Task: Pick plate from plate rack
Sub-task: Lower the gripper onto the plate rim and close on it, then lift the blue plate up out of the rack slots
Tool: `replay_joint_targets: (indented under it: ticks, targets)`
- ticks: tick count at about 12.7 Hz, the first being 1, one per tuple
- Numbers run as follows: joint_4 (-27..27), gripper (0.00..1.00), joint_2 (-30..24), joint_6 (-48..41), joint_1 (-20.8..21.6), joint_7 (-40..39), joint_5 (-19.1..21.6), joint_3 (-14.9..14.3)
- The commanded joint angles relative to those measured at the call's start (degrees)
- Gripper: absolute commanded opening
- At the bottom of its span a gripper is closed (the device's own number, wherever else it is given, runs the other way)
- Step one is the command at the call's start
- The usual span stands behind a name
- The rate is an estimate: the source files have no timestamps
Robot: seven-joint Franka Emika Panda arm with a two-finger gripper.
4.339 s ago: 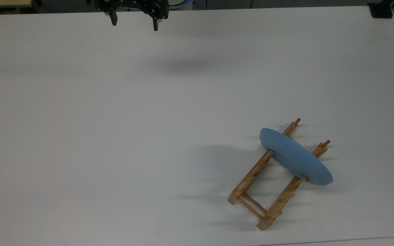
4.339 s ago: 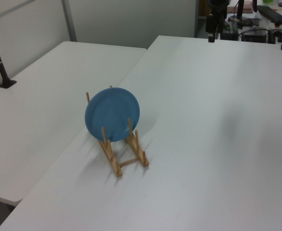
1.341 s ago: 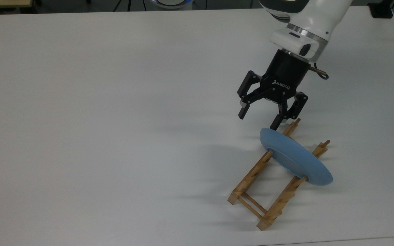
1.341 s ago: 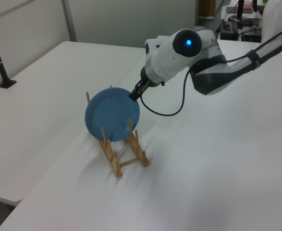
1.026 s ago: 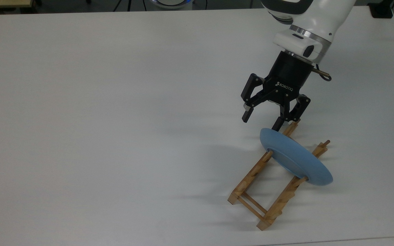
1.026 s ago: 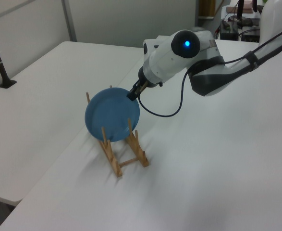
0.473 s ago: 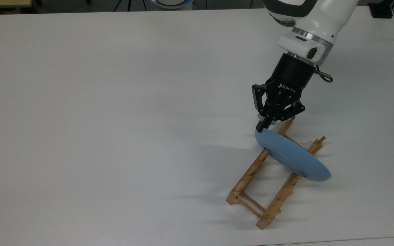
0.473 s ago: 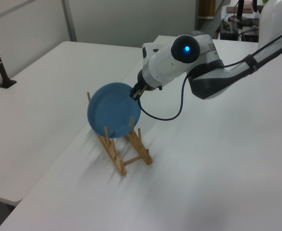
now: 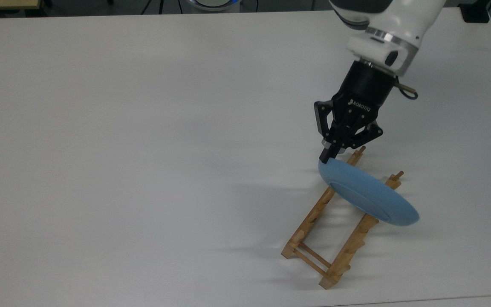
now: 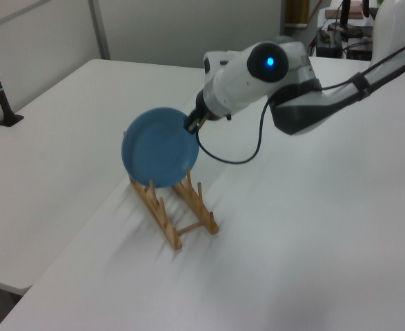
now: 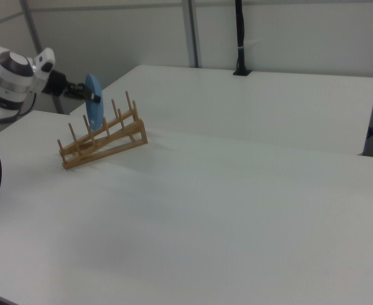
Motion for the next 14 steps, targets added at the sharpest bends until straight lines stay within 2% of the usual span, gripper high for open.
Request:
replay_joint_targets:
  ticks: [1, 3, 4, 5, 6, 8, 9, 10, 11, 12, 14]
  targets:
    - [-1.1, 0.0, -5.4, 0.5, -0.7, 1.2, -0.3, -0.5]
    - [-1.4, 0.0, -7.3, 0.4, -1.9, 1.1, 1.9, -0.5]
    - [-1.5, 0.0, -8.6, 0.4, -3.3, 0.8, 5.1, -0.5]
    - [-1.7, 0.0, -9.5, 0.4, -5.0, -1.5, 9.5, -0.5]
    - [-2.6, 0.0, -10.7, 0.5, -6.6, -6.2, 16.4, -0.5]
    - [-3.7, 0.0, -12.6, 0.2, -10.4, -19.9, 32.2, -1.0]
    - [-3.8, 0.0, -13.4, -1.3, -11.2, -25.1, 37.2, -1.2]
    - [-4.0, 0.0, -13.8, -8.0, -13.8, -36.7, 44.7, -1.4]
    - [-4.2, 0.0, -14.7, -14.5, -15.4, -46.6, 49.2, -1.6]
    - [-4.5, 0.0, -15.0, -19.7, -16.5, -54.7, 51.5, -2.0]
    - [-6.3, 0.0, -15.8, -32.6, -19.0, -77.6, 55.0, -4.0]
